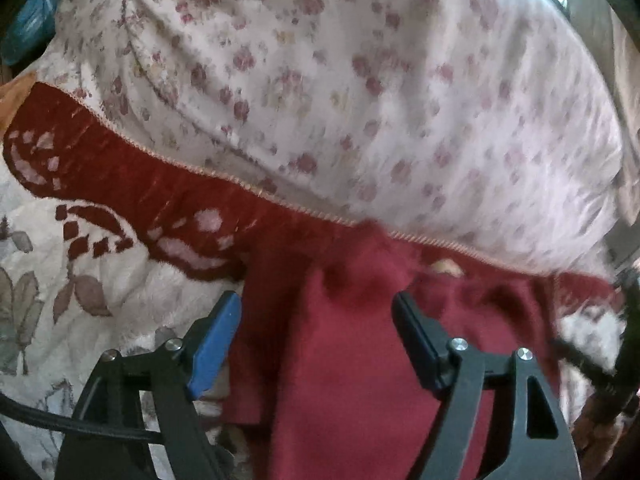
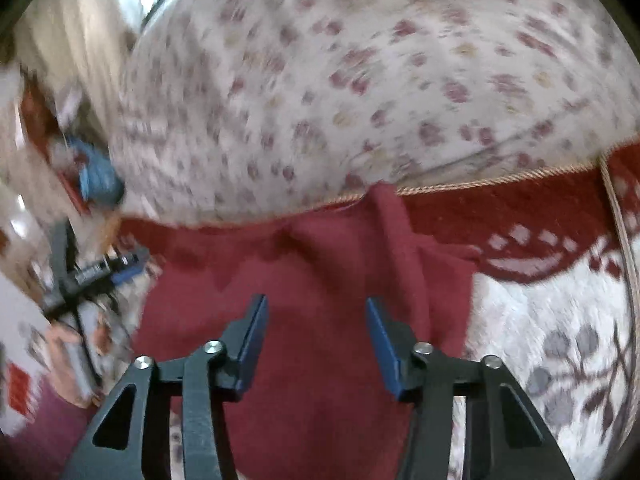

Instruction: Fold small clothes

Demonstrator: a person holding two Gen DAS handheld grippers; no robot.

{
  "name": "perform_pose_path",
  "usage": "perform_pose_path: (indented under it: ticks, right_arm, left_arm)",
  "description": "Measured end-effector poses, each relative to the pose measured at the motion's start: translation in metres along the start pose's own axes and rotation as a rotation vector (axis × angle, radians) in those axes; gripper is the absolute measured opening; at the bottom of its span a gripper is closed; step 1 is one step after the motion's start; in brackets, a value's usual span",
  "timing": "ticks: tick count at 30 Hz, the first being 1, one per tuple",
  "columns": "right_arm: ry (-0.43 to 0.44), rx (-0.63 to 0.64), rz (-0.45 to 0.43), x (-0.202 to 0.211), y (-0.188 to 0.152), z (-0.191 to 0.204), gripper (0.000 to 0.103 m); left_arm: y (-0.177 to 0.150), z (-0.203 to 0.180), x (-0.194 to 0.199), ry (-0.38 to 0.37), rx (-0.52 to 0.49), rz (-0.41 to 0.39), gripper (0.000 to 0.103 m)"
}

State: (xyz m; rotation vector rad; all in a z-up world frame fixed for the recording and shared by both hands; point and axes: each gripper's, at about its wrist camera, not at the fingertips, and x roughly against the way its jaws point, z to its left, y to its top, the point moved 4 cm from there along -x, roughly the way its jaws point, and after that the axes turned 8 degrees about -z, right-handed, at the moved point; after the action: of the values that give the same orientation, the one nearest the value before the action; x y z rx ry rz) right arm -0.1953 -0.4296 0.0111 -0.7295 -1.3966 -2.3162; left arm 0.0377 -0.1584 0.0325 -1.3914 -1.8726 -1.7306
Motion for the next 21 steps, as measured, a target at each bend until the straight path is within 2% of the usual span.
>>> perform_pose_path:
  ticks: [2,5,8,10,14,16,19,21]
  right_arm:
    - [-0.081,0.033,0.003,-0.023,0.009,-0.003,0.050]
    - [-0.211,0.013,0.026,-0.059,0.021,-0.030,0.050]
    - [-0.253,-0.018,0.051,-0.088,0.023,-0.051,0.047]
    - [-0.263,-0.022,0.052,-0.092,0.025,-0.053,0.047]
    - [-0.256,-0.003,0.024,-0.065,0.026,-0.041,0.049]
    - [-0.233,0.008,0.001,-0.041,0.023,-0.029,0.049]
    - [-0.219,0.054,-0.006,-0.007,0.006,-0.012,0.049]
    - [-0.197,0.076,0.026,0.000,-0.015,-0.007,0.049]
  left_arm:
    - [-0.008,0.003,-0.014,0.023,-0.019,0.041,0.077]
    - [-0.015,0.016,-0.035,0.090,-0.020,0.067,0.077]
    - [-0.019,0.026,-0.048,0.087,0.018,0.074,0.083]
    - [-0.019,0.026,-0.047,0.087,0.019,0.070,0.083]
    - [-0.016,0.020,-0.030,0.113,-0.024,0.039,0.083]
    - [-0.013,0.016,-0.014,0.091,-0.036,0.019,0.083]
    - [-0.016,0.009,0.012,0.076,-0.073,-0.003,0.083]
    - [-0.023,0.005,0.028,0.072,-0.095,-0.002,0.083]
